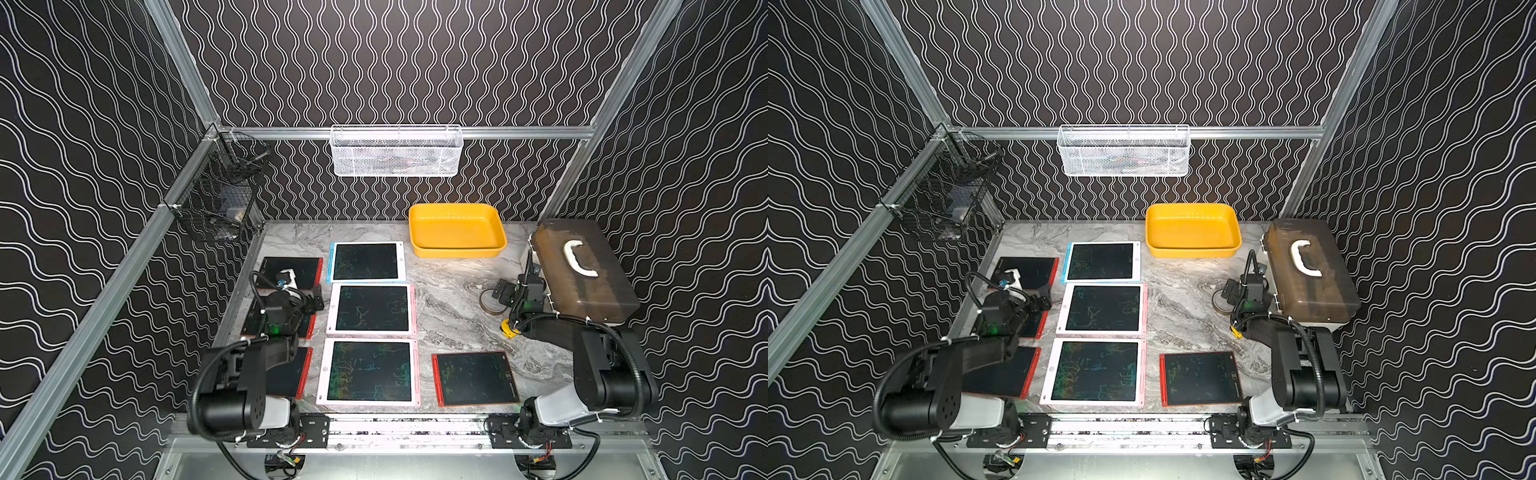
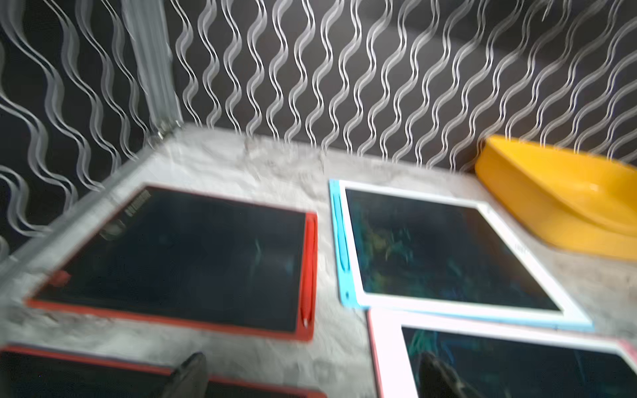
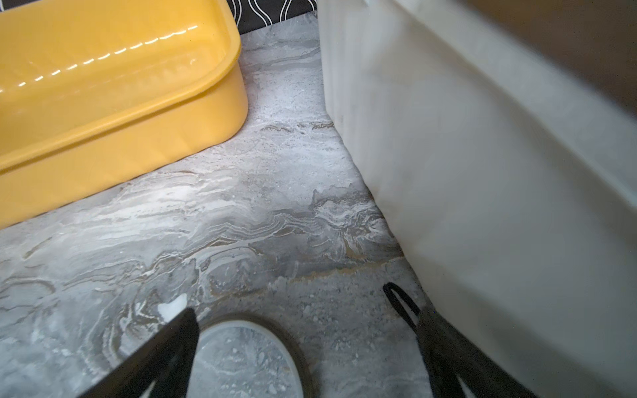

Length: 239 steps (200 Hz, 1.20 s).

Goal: Take out the writing tablet from the storage box
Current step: Reset both arms

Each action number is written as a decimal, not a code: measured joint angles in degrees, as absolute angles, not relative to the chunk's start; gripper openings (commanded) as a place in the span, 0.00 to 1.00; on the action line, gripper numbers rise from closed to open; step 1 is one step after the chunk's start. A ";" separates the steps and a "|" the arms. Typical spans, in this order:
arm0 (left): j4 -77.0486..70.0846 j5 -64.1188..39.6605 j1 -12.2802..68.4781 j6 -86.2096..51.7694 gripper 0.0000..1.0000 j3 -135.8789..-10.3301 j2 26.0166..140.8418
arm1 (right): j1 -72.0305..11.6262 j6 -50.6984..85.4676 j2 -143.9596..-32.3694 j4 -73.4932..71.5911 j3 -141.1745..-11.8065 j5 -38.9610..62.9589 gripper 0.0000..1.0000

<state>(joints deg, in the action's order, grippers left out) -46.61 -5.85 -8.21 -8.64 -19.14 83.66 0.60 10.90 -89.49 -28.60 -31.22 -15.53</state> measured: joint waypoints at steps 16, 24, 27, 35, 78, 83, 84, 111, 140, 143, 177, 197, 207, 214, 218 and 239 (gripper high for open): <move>-48.14 -5.82 -7.68 -7.94 0.99 -20.25 87.74 | 0.75 9.47 -92.88 -33.23 -29.89 -15.22 1.00; -48.31 -6.35 -7.25 -7.49 0.99 -20.97 88.55 | 0.75 8.99 -93.12 -33.39 -29.50 -14.15 1.00; -48.71 -6.55 -7.05 -7.35 0.99 -21.19 88.82 | 0.75 8.82 -93.06 -33.74 -29.32 -13.89 1.00; -49.65 -7.29 -6.52 -6.87 0.99 -21.98 89.60 | 0.75 8.23 -92.92 -36.49 -28.34 -13.52 1.00; -52.86 -3.07 1.48 -1.91 0.99 -22.06 93.97 | 0.75 5.48 -95.24 -47.37 -23.29 -9.26 1.00; -52.12 -1.67 1.50 -1.76 0.99 -22.06 94.15 | 0.75 5.45 -95.24 -48.21 -23.33 -9.04 1.00; -52.12 -1.43 1.52 -1.76 0.99 -22.06 94.19 | 0.75 5.41 -95.24 -48.40 -23.35 -8.88 1.00; -53.56 1.45 2.09 -1.39 0.99 -22.61 95.13 | 0.95 5.32 -95.59 -50.43 -23.66 -7.73 1.00; -53.63 2.85 2.07 -1.39 0.99 -22.92 95.37 | 1.58 5.37 -95.64 -50.85 -23.99 -6.96 0.99; -53.58 2.96 2.07 -1.39 0.99 -22.92 95.37 | 1.61 5.37 -95.64 -50.87 -23.99 -6.96 1.00; -54.37 3.68 2.13 -1.34 0.99 -21.93 95.04 | 1.65 5.37 -95.64 -50.92 -24.01 -6.55 0.99; -54.43 3.99 2.24 -1.32 0.99 -21.67 94.96 | 1.65 5.37 -95.61 -50.94 -24.01 -6.55 1.00; -54.46 4.32 2.42 -1.21 0.99 -21.67 94.91 | 1.65 5.37 -95.55 -50.94 -24.01 -6.55 1.00; -54.57 4.93 2.81 -1.15 0.99 -21.65 94.91 | 1.65 5.34 -95.53 -50.98 -24.01 -6.55 1.00; -54.65 5.08 3.01 -1.13 0.99 -21.65 94.91 | 1.65 5.34 -95.53 -51.09 -23.99 -6.55 1.00; -54.85 5.32 3.62 -0.47 0.99 -21.63 94.91 | 1.65 5.34 -95.53 -51.37 -23.88 -6.55 1.00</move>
